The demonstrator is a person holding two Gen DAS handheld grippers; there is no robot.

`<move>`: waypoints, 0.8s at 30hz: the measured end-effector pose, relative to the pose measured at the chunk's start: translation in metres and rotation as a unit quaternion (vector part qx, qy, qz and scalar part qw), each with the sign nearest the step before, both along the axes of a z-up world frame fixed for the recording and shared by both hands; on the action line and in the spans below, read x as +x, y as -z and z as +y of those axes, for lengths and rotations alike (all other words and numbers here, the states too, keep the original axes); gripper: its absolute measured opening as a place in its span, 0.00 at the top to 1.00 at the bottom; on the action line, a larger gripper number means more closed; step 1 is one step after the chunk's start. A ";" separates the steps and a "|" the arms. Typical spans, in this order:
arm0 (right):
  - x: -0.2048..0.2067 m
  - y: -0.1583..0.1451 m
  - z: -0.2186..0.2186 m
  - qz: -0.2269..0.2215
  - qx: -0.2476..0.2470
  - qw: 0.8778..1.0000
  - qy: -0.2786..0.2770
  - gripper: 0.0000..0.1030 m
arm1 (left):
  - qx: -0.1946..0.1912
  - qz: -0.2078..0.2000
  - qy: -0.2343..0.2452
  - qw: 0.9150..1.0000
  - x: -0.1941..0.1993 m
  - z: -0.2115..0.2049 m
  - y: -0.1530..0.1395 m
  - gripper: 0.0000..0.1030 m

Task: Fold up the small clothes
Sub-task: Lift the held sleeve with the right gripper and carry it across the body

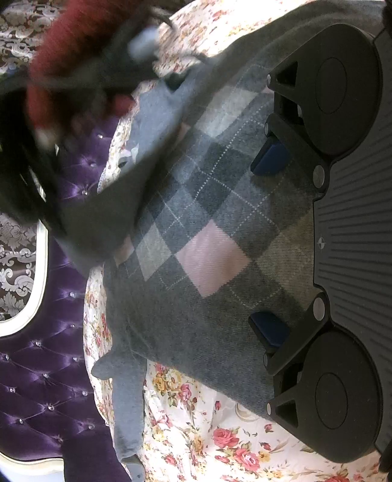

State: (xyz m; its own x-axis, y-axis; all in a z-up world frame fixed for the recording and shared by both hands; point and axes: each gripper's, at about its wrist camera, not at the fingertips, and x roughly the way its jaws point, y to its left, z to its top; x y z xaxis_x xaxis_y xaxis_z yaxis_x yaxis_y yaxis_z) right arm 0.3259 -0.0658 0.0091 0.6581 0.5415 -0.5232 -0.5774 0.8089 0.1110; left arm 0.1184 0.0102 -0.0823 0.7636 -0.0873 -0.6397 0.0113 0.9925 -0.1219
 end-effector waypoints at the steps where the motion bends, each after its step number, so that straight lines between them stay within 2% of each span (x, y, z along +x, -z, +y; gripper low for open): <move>1: -0.002 0.008 0.004 0.007 0.002 1.000 -0.009 0.74 | -0.002 -0.001 0.000 1.000 -0.001 0.001 0.000 0.05; 2: -0.008 0.012 0.004 0.007 0.005 1.000 -0.013 0.69 | -0.005 -0.001 0.001 1.000 -0.001 0.002 0.000 0.05; 4: -0.017 0.013 -0.003 0.002 0.010 1.000 -0.011 0.49 | -0.009 -0.001 0.001 1.000 -0.001 0.003 -0.002 0.05; 10: -0.034 0.007 -0.064 -0.005 0.018 0.999 0.049 0.47 | -0.011 0.017 0.019 1.000 0.002 0.004 -0.015 0.09; 12: -0.040 0.010 -0.094 -0.008 0.011 0.997 0.081 0.47 | -0.023 0.017 0.026 0.999 0.000 0.009 -0.027 0.12; 15: -0.049 0.020 -0.133 -0.002 -0.002 0.992 0.126 0.46 | -0.019 0.006 0.023 1.000 0.005 0.016 -0.044 0.12; 19: -0.057 0.029 -0.175 0.019 0.013 0.984 0.176 0.47 | 0.032 -0.014 0.012 0.999 0.035 0.023 -0.058 0.12; 21: -0.063 0.034 -0.189 0.028 0.026 0.981 0.192 0.47 | 0.077 -0.025 0.011 0.997 0.056 0.020 -0.055 0.12; 24: -0.067 0.038 -0.200 0.035 0.035 0.978 0.203 0.47 | 0.132 -0.016 0.027 0.991 0.084 0.007 -0.045 0.15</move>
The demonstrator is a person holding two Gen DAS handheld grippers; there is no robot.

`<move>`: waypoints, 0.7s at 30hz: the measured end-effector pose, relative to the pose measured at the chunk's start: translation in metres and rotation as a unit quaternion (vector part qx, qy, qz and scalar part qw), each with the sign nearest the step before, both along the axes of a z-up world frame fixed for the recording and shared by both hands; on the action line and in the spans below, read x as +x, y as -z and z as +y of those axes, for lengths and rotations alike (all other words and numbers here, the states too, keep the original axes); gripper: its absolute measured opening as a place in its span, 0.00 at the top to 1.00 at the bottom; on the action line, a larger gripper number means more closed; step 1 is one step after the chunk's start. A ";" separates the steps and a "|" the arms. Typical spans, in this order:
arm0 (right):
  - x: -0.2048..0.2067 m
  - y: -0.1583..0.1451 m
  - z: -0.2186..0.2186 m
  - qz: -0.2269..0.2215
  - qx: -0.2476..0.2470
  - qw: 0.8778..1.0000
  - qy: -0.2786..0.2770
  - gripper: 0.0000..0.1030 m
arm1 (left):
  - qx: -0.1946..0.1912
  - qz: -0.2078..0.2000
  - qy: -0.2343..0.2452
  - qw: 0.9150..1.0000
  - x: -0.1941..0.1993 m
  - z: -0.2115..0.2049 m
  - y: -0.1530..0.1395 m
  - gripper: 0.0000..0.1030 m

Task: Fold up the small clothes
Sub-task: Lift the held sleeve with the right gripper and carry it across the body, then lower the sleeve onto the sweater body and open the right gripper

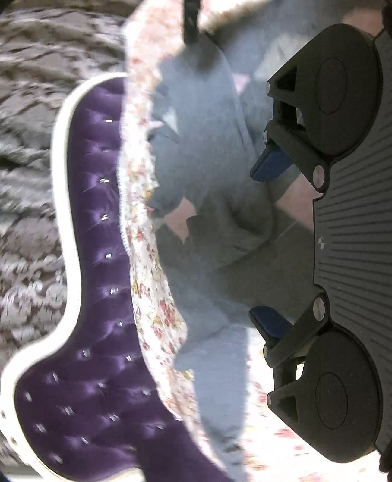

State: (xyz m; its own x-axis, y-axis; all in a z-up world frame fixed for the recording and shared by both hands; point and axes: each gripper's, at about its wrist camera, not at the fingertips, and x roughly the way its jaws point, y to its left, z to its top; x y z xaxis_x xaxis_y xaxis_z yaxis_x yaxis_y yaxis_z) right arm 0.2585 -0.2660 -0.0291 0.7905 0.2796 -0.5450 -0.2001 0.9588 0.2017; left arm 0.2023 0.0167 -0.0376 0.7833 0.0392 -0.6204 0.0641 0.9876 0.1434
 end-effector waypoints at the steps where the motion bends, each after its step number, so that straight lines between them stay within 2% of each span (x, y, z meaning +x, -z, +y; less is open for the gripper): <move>1: -0.001 0.001 -0.002 0.000 0.000 1.000 0.002 0.46 | 0.010 -0.001 0.003 1.000 0.006 -0.003 0.004 0.18; 5: 0.001 0.004 -0.006 -0.002 0.005 1.000 0.006 0.46 | 0.043 -0.005 0.015 0.999 0.028 -0.016 0.017 0.20; 9: 0.006 0.006 -0.015 -0.002 0.010 1.000 0.016 0.46 | 0.050 0.003 -0.001 0.999 0.046 -0.004 0.028 0.33; 10: 0.009 0.007 -0.018 -0.002 0.013 1.000 0.019 0.46 | 0.039 0.011 -0.019 0.999 0.050 0.005 0.030 0.33; 12: 0.016 0.007 -0.023 -0.001 0.019 0.999 0.026 0.46 | -0.016 0.015 -0.056 0.998 0.056 0.030 0.030 0.33; 14: 0.025 0.009 -0.028 0.002 0.026 0.999 0.034 0.46 | -0.070 0.026 -0.092 0.993 0.058 0.054 0.029 0.33; 16: 0.037 0.013 -0.035 0.012 0.037 0.998 0.042 0.46 | -0.111 0.029 -0.102 0.988 0.058 0.071 0.027 0.34; 18: 0.049 0.018 -0.041 0.026 0.051 0.997 0.052 0.46 | -0.125 0.027 -0.099 0.987 0.053 0.078 0.023 0.34; 21: 0.061 0.026 -0.046 0.039 0.061 0.995 0.061 0.46 | -0.118 0.009 -0.118 0.986 0.039 0.084 0.018 0.34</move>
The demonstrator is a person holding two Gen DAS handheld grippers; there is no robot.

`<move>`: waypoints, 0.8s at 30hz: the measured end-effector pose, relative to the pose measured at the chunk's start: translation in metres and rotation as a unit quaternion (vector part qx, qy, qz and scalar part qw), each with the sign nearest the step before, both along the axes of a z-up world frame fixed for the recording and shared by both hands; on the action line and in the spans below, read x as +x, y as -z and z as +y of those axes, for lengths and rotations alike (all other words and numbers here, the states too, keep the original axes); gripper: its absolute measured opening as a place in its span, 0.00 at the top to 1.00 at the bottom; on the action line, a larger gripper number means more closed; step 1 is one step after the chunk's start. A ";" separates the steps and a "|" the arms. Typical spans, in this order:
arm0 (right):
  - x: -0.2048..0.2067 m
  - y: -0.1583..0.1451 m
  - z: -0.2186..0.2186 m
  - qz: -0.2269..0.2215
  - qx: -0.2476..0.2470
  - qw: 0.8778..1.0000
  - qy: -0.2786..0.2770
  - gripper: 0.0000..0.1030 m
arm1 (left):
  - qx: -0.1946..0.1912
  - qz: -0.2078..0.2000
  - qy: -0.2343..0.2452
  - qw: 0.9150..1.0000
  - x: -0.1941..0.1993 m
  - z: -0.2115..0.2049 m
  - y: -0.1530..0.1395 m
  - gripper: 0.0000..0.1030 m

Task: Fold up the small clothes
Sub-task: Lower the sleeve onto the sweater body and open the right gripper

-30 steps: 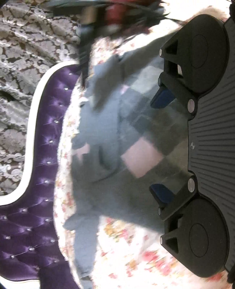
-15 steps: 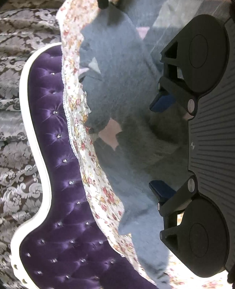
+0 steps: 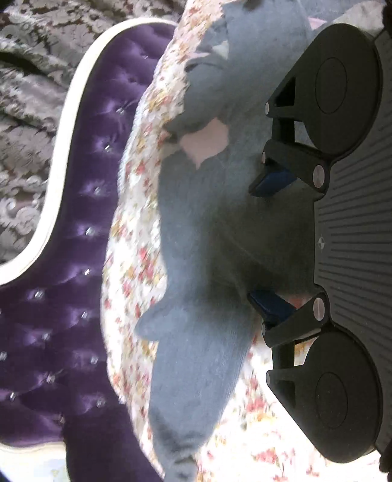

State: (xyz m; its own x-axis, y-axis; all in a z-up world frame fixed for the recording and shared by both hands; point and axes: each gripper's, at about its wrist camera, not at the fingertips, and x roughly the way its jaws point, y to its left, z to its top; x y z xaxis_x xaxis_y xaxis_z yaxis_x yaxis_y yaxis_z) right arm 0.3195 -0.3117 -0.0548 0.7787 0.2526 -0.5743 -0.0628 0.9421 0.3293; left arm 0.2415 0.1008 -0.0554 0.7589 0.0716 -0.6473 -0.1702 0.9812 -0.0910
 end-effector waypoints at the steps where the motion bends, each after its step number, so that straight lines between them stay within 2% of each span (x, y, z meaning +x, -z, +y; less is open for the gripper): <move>1: 0.002 0.002 0.000 0.003 0.001 1.000 0.000 0.46 | -0.003 -0.003 -0.004 1.000 -0.001 0.001 -0.002 0.34; 3: 0.006 0.006 0.002 0.009 0.002 1.000 -0.006 0.46 | -0.018 0.006 -0.004 1.000 -0.004 0.007 0.000 0.34; 5: 0.009 0.009 0.005 0.014 0.001 1.000 -0.014 0.51 | -0.028 0.016 0.001 0.999 -0.001 0.009 0.004 0.34; 6: 0.010 0.009 0.007 0.017 0.001 1.000 -0.019 0.77 | -0.026 0.014 0.004 1.000 0.000 0.009 0.006 0.34; 7: 0.011 0.008 0.010 0.016 -0.003 1.000 -0.023 0.87 | -0.021 0.011 0.007 1.000 0.001 0.007 0.007 0.34; 10: 0.008 -0.004 0.011 0.004 -0.046 0.999 -0.013 0.89 | -0.019 -0.002 0.027 0.999 -0.003 0.000 0.004 0.34; 12: 0.009 -0.007 0.002 0.008 -0.056 0.998 0.008 0.89 | -0.006 -0.008 0.040 0.999 -0.004 -0.006 0.001 0.34; 14: 0.012 -0.003 -0.004 0.019 -0.065 0.997 0.021 0.95 | 0.008 -0.005 0.049 0.999 -0.002 -0.012 0.003 0.34; 17: 0.013 0.002 -0.015 0.026 -0.046 0.999 0.015 0.94 | 0.020 0.009 0.051 0.998 0.004 -0.015 0.010 0.34; 19: 0.007 -0.001 -0.022 0.022 -0.028 0.999 0.030 0.84 | 0.019 0.016 0.051 0.998 0.006 -0.014 0.014 0.33; 21: -0.007 -0.009 -0.027 0.006 -0.014 1.000 0.027 0.84 | 0.017 0.014 0.054 0.998 0.006 -0.012 0.015 0.33; 23: -0.022 -0.017 -0.020 -0.005 -0.038 0.999 0.011 0.78 | 0.018 0.016 0.056 0.998 0.007 -0.012 0.015 0.32; 24: -0.032 -0.019 -0.014 -0.011 -0.054 0.998 0.001 0.61 | 0.018 0.017 0.056 0.998 0.007 -0.012 0.016 0.30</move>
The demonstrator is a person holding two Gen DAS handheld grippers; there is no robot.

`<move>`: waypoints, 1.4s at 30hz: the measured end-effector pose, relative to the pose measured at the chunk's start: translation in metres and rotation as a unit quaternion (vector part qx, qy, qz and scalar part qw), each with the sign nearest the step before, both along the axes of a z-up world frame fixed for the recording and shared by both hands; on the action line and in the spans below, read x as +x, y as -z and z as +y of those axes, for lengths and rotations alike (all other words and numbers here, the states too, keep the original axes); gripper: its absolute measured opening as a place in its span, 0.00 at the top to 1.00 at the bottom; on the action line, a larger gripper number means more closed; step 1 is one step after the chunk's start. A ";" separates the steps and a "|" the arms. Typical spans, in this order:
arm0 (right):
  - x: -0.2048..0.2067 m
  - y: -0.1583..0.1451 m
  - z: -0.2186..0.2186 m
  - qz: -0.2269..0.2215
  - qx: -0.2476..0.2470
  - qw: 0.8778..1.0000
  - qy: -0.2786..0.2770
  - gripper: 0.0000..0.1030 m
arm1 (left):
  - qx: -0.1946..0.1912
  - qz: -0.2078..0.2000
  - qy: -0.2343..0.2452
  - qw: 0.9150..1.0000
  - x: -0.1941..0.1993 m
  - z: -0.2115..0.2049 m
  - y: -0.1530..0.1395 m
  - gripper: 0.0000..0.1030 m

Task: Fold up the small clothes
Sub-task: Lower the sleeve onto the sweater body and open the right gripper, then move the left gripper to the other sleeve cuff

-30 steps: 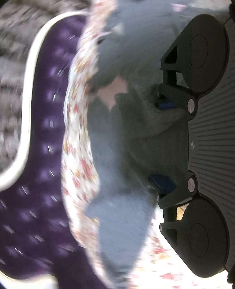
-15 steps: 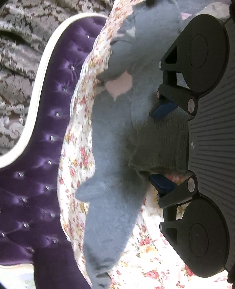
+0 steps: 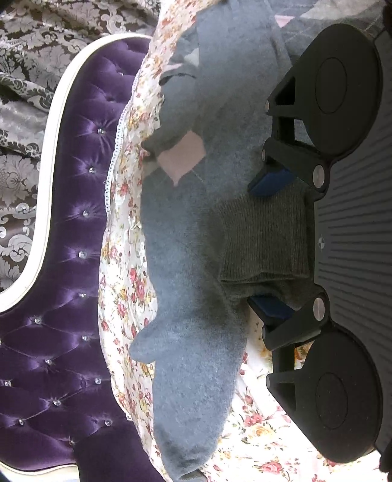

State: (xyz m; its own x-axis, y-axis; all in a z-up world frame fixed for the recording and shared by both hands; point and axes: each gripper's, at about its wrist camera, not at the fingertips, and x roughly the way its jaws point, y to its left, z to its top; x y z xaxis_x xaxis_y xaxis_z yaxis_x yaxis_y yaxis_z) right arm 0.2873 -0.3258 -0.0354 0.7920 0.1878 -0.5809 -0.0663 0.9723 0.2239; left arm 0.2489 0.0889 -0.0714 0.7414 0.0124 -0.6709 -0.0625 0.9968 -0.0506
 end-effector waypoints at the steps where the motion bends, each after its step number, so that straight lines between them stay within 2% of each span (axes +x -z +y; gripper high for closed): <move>1: -0.006 -0.003 0.006 -0.003 -0.013 1.000 -0.009 0.47 | 0.000 0.001 -0.001 1.000 0.001 0.000 0.000 0.29; 2: -0.018 -0.004 0.012 -0.007 -0.027 0.999 -0.020 0.44 | 0.000 0.002 -0.001 1.000 0.001 0.000 0.001 0.28; 6: -0.044 0.001 0.033 -0.005 -0.082 0.995 -0.049 0.43 | 0.010 0.003 -0.001 1.000 0.002 -0.004 0.002 0.23; 10: -0.041 0.012 0.050 -0.004 -0.127 0.990 -0.057 0.43 | 0.012 0.005 -0.003 1.000 0.003 -0.005 0.004 0.19; 15: -0.021 0.021 0.052 -0.009 -0.119 0.992 -0.037 0.43 | 0.011 0.006 -0.002 1.000 0.003 -0.004 0.004 0.18; 18: -0.016 0.028 0.036 0.004 -0.116 0.993 0.023 0.43 | 0.010 0.006 0.001 1.000 0.003 -0.003 0.004 0.17; 20: -0.018 0.033 0.016 0.016 -0.069 0.997 0.040 0.42 | 0.011 0.005 0.002 1.000 0.002 -0.003 0.004 0.17; 21: -0.022 0.033 0.013 0.013 -0.063 0.997 0.040 0.41 | 0.011 0.004 0.002 1.000 0.002 -0.003 0.005 0.17; 24: -0.032 0.028 0.017 0.016 -0.095 0.995 0.035 0.41 | 0.010 0.006 0.000 1.000 0.002 -0.003 0.004 0.16; 26: -0.037 0.023 0.016 0.010 -0.092 0.995 0.036 0.40 | 0.009 0.007 0.000 1.000 0.002 -0.003 0.003 0.15; 29: -0.046 0.004 0.019 -0.025 -0.081 0.995 0.047 0.37 | 0.005 0.006 0.004 1.000 0.000 -0.002 0.004 0.10; 30: -0.046 -0.001 0.023 -0.038 -0.079 0.995 0.046 0.34 | 0.005 0.005 0.004 1.000 -0.001 -0.002 0.004 0.09; 31: -0.044 -0.005 0.026 -0.048 -0.076 0.995 0.040 0.26 | 0.006 0.006 0.004 1.000 -0.001 -0.002 0.004 0.06; 33: -0.034 -0.008 0.036 -0.052 -0.069 0.996 0.018 0.19 | 0.007 0.010 -0.001 1.000 -0.003 -0.002 0.005 0.02; 34: -0.029 -0.007 0.040 -0.051 -0.070 0.996 0.013 0.19 | 0.007 0.011 -0.005 1.000 -0.003 -0.002 0.005 0.00; 36: -0.016 0.000 0.052 -0.042 -0.081 0.996 0.006 0.19 | 0.008 0.008 -0.007 1.000 -0.006 -0.002 0.006 0.00; 41: 0.009 0.036 0.061 0.024 -0.106 0.994 0.006 0.19 | 0.008 0.007 0.003 1.000 -0.012 0.000 0.007 0.00; 42: 0.007 0.038 0.059 0.017 -0.099 0.995 0.011 0.17 | 0.006 0.010 0.007 1.000 -0.013 0.001 0.006 0.00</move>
